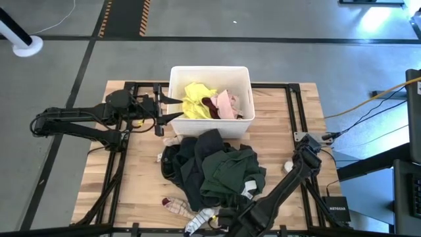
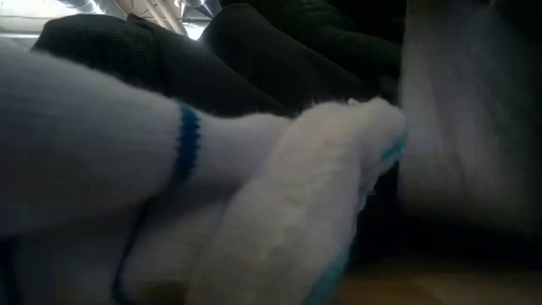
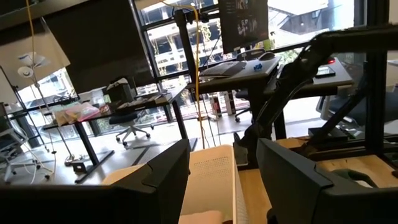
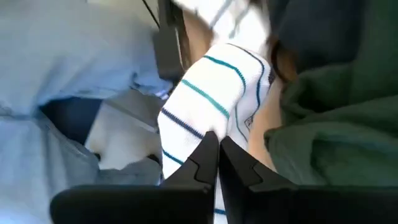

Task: Sort clothes
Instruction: Put the right white sock into the white bin

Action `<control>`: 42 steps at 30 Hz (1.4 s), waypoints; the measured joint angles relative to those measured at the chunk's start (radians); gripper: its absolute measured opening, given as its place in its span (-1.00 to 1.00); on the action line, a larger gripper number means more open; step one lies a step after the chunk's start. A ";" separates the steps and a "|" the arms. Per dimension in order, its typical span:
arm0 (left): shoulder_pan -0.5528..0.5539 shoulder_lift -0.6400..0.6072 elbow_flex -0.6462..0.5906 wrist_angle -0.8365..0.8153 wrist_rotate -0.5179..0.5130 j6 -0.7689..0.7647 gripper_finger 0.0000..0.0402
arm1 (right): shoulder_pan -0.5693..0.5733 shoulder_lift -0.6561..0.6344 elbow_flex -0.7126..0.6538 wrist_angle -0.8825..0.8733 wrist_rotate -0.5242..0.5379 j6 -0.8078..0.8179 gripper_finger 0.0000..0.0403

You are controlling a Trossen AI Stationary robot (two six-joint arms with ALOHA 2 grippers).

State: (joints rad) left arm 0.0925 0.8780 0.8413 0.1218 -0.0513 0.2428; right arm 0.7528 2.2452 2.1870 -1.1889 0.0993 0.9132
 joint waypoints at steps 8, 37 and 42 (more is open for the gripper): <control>0.000 0.000 0.000 -0.004 0.000 0.005 -0.09 | -0.026 -0.029 0.154 -0.168 0.270 -0.028 -0.96; 0.000 -0.179 0.000 -0.094 0.000 0.006 -0.09 | -0.677 -0.343 0.146 -0.160 0.686 -0.421 -0.85; 0.000 -0.179 0.000 -0.097 0.000 0.007 -0.09 | -0.780 -0.335 0.146 -0.084 0.620 -0.430 -0.77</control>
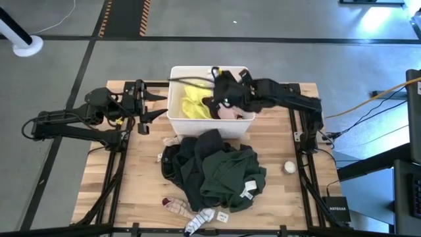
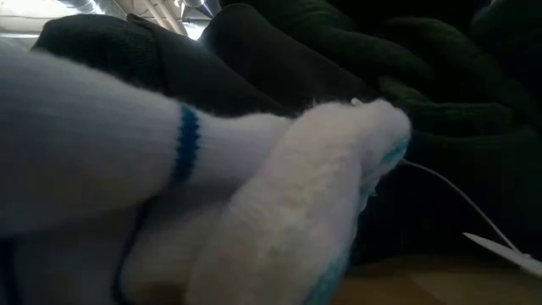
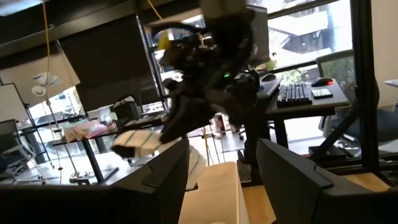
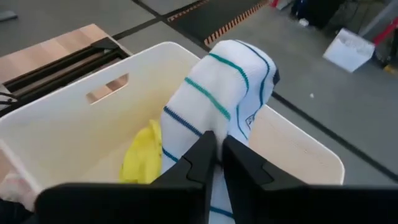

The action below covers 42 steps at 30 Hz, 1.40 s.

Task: Sort clothes
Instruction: Put the right white sock into the white bin, then put the white sock into the white bin

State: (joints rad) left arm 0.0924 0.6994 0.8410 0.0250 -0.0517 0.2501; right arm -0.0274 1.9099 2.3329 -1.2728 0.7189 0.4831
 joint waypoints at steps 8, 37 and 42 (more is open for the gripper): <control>0.000 0.000 0.000 -0.009 0.000 0.016 -0.09 | -0.051 0.000 0.000 0.004 -0.076 0.007 -0.53; 0.000 0.000 0.000 -0.012 0.000 0.011 -0.09 | 0.408 0.041 -0.021 0.018 -0.423 0.005 0.12; 0.000 0.000 0.000 -0.010 0.000 0.011 -0.09 | 0.486 0.096 -0.021 0.025 -0.414 -0.032 0.12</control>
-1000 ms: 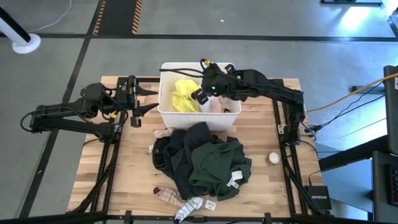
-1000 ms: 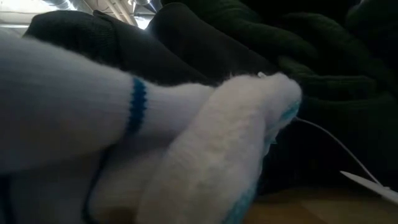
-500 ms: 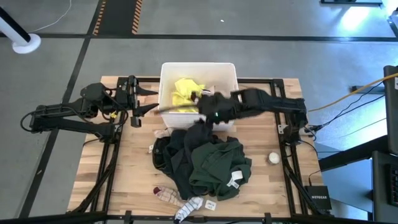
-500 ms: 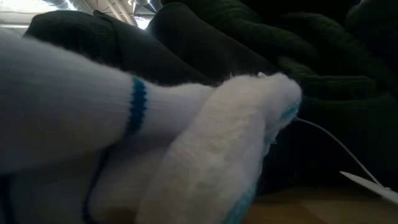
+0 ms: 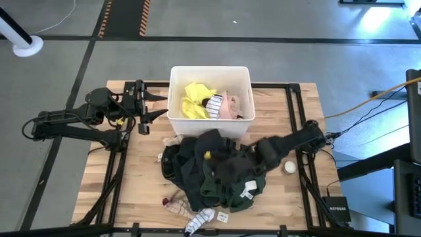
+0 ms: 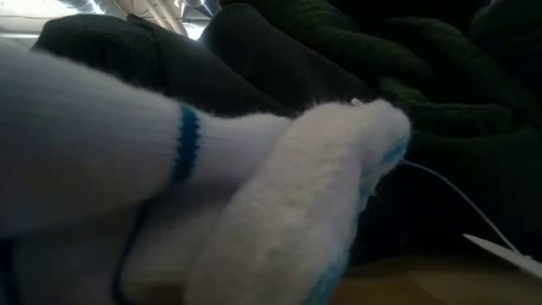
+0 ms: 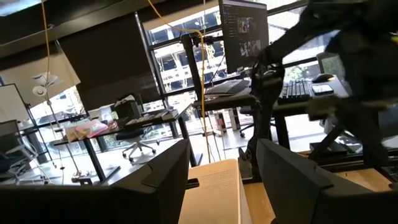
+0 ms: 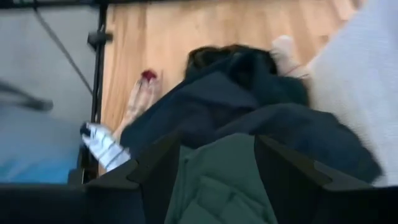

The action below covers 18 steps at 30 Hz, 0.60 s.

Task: Sort clothes
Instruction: Put the white sock into the white bin

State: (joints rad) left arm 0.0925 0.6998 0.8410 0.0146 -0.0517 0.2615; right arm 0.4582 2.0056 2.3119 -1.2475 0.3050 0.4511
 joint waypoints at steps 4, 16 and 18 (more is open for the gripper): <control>0.000 0.000 0.000 -0.004 0.000 0.000 -0.09 | 0.038 0.050 0.000 -0.003 -0.002 -0.037 0.12; 0.000 0.000 0.000 -0.005 -0.001 0.005 -0.09 | 0.093 0.226 0.000 0.007 -0.093 -0.074 0.12; 0.000 0.000 0.000 -0.005 0.000 0.004 -0.09 | 0.105 0.254 0.000 0.026 -0.107 -0.098 0.12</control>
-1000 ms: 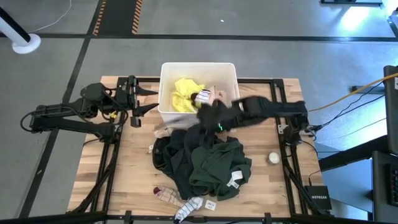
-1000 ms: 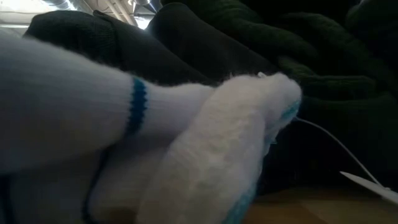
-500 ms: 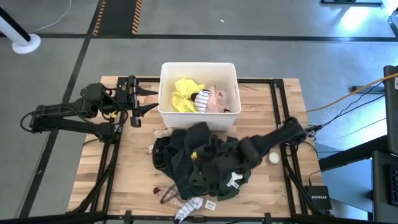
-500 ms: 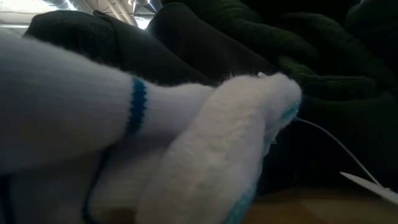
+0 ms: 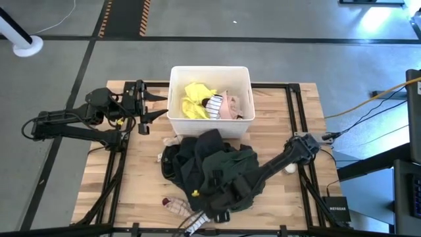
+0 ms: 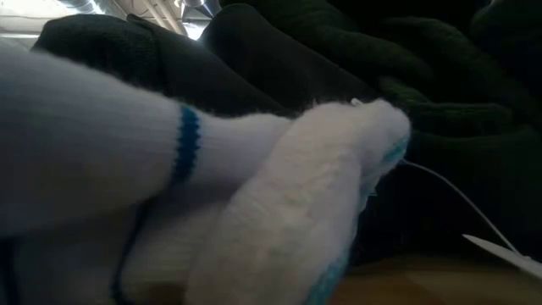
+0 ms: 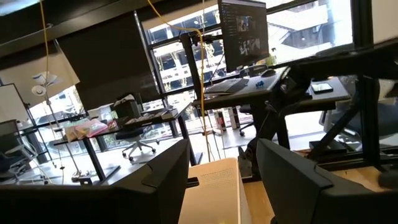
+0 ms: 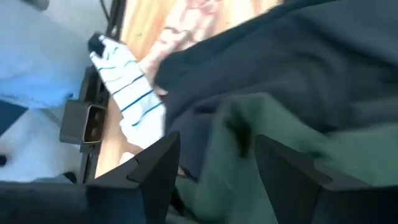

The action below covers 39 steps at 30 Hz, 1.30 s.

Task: Sort clothes
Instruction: Put the white sock into the white bin

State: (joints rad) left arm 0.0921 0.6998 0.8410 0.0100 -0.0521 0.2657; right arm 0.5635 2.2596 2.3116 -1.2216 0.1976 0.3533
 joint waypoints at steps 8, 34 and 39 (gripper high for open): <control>0.000 0.000 0.000 -0.002 0.000 0.003 -0.09 | 0.055 0.099 0.000 0.027 -0.039 -0.016 0.12; 0.000 0.018 0.000 -0.008 -0.001 0.004 -0.09 | 0.074 0.227 -0.060 0.186 -0.035 -0.339 0.12; 0.000 0.018 0.000 -0.007 -0.001 0.004 -0.09 | 0.074 0.227 -0.108 0.235 -0.042 -0.382 0.11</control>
State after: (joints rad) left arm 0.0923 0.7175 0.8410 0.0027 -0.0526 0.2699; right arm 0.6371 2.4866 2.2038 -0.9863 0.1555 -0.0287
